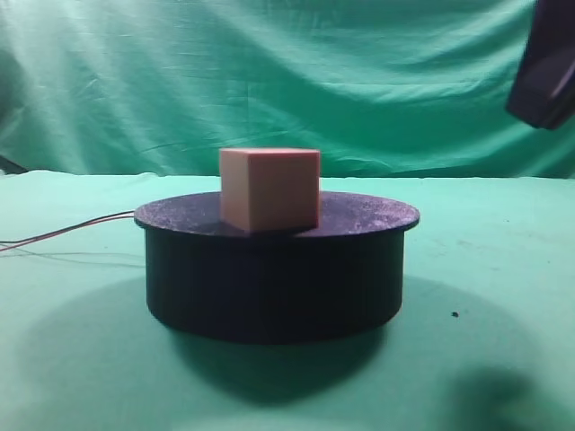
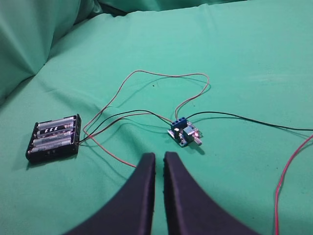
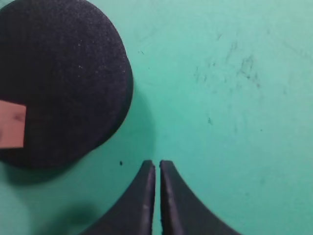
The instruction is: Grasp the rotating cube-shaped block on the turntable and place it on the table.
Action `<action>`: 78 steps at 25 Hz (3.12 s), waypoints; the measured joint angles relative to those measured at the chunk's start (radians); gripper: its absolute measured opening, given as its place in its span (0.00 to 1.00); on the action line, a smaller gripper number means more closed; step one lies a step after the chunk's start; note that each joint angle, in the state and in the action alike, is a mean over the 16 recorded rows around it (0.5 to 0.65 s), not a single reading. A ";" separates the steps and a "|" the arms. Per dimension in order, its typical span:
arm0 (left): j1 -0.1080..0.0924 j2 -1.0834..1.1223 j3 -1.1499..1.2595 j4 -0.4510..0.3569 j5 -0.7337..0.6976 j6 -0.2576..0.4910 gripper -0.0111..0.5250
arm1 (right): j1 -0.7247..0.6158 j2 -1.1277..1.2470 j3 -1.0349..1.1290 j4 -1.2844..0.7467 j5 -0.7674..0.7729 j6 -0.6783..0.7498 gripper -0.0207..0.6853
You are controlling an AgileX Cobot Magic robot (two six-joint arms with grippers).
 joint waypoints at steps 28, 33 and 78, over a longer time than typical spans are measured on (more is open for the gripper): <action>0.000 0.000 0.000 0.000 0.000 0.000 0.02 | -0.004 0.098 -0.115 -0.166 0.116 0.096 0.36; 0.000 0.000 0.000 0.000 0.000 0.000 0.02 | -0.040 0.067 -0.021 -0.179 0.082 0.121 0.38; 0.000 0.000 0.000 0.000 0.000 0.000 0.02 | -0.071 -0.704 0.213 -0.355 0.020 0.171 0.03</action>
